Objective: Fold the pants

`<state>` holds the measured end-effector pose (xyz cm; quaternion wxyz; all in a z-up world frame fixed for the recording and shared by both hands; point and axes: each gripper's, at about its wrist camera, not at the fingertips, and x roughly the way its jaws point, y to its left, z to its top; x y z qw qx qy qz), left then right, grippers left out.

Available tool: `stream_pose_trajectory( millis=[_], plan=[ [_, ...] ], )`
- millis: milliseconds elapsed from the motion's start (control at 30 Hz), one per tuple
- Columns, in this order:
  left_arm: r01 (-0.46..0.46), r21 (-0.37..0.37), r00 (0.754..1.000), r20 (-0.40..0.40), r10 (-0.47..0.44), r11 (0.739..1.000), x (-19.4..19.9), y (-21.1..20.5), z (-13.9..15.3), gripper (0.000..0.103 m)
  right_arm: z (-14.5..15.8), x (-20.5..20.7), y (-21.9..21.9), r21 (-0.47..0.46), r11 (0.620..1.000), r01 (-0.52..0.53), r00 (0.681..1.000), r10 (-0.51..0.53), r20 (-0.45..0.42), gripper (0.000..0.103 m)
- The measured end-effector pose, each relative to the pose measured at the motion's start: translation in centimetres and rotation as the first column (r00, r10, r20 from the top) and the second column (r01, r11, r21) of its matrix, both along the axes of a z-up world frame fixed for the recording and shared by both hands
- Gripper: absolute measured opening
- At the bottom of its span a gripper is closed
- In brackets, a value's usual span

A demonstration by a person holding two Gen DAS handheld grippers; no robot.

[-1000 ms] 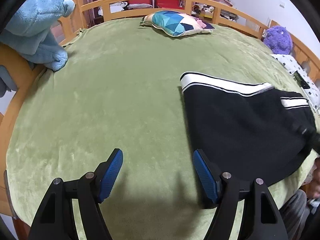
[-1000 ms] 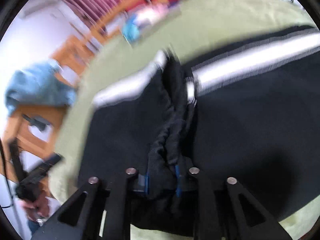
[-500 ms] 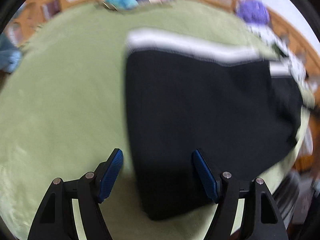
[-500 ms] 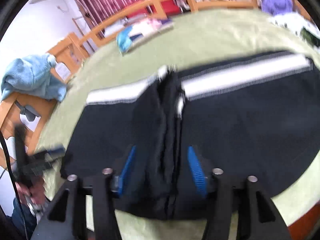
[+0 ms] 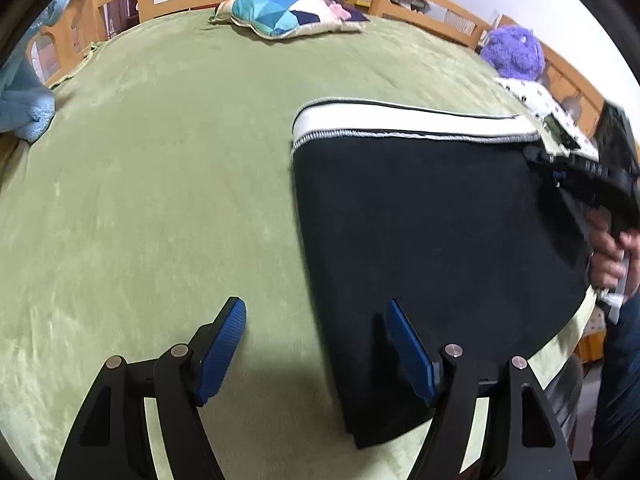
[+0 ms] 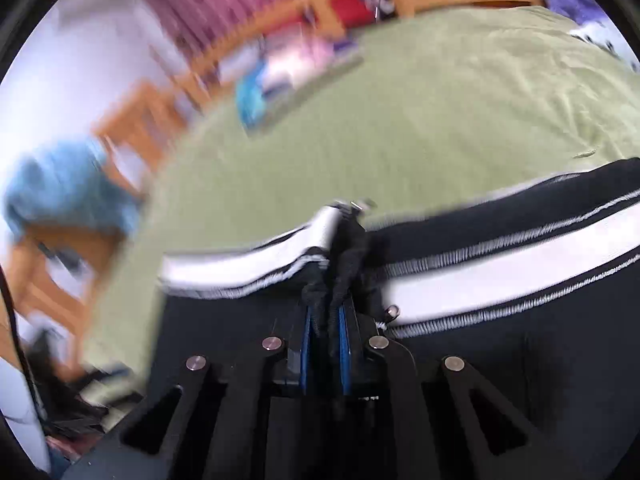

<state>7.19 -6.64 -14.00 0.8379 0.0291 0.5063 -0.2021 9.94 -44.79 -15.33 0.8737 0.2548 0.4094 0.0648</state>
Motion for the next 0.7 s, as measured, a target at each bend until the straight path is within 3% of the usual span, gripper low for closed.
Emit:
stream_pose_trajectory(
  millis=[67,133,167,200,267,300,333,433,533,600,700],
  plan=[
    [0.005,-0.025,1.000,0.007,-0.005,1.000,0.2,-0.1,0.2,0.072,-0.8,-0.1,0.5,-0.072,0.997,0.003,0.999,-0.006,-0.049,0.015],
    [0.004,-0.041,1.000,0.003,-0.003,0.999,0.7,-0.2,0.1,0.071,-3.0,-0.1,2.0,-0.170,0.983,-0.073,0.985,0.044,-0.168,0.020],
    [0.011,-0.053,1.000,-0.010,-0.011,0.999,0.8,-0.3,-0.1,0.071,-3.2,0.0,2.3,-0.179,0.979,-0.094,0.981,0.060,-0.186,0.020],
    [0.017,-0.064,1.000,-0.017,-0.018,0.998,0.9,0.0,-0.3,0.071,-2.9,-0.9,2.1,-0.176,0.980,-0.096,0.983,0.065,-0.175,0.021],
    [0.013,-0.076,1.000,-0.025,-0.015,0.997,1.1,-0.2,-0.5,0.071,-1.4,-3.3,1.2,-0.177,0.982,-0.060,0.992,0.039,-0.119,0.036],
    [0.003,-0.073,1.000,-0.031,-0.005,0.997,1.4,-0.3,-0.8,0.070,-0.6,-4.4,0.8,-0.193,0.980,-0.047,0.995,0.029,-0.097,0.049],
    [-0.003,-0.072,0.999,-0.038,0.000,0.997,1.8,-0.5,-1.0,0.070,0.2,-5.7,0.1,-0.218,0.976,-0.024,0.997,0.008,-0.072,0.054],
    [-0.022,-0.071,0.998,-0.058,0.018,0.997,3.2,-1.1,-1.6,0.070,1.3,-9.6,-3.0,-0.287,0.955,0.079,0.994,-0.095,-0.043,0.054],
    [-0.060,-0.049,0.997,-0.041,0.057,0.997,4.6,-1.7,-2.0,0.070,1.6,-14.1,-7.8,-0.362,0.885,0.292,0.948,-0.317,-0.009,0.056],
    [-0.063,-0.046,0.997,-0.056,0.061,0.997,5.8,-1.9,-2.5,0.070,0.9,-16.0,-11.2,-0.377,0.847,0.375,0.910,-0.413,-0.024,0.065],
    [-0.045,-0.048,0.996,-0.076,0.041,0.998,7.1,-2.7,-3.5,0.070,-0.9,-17.8,-15.7,-0.357,0.805,0.474,0.845,-0.530,-0.074,0.066]
  ],
)
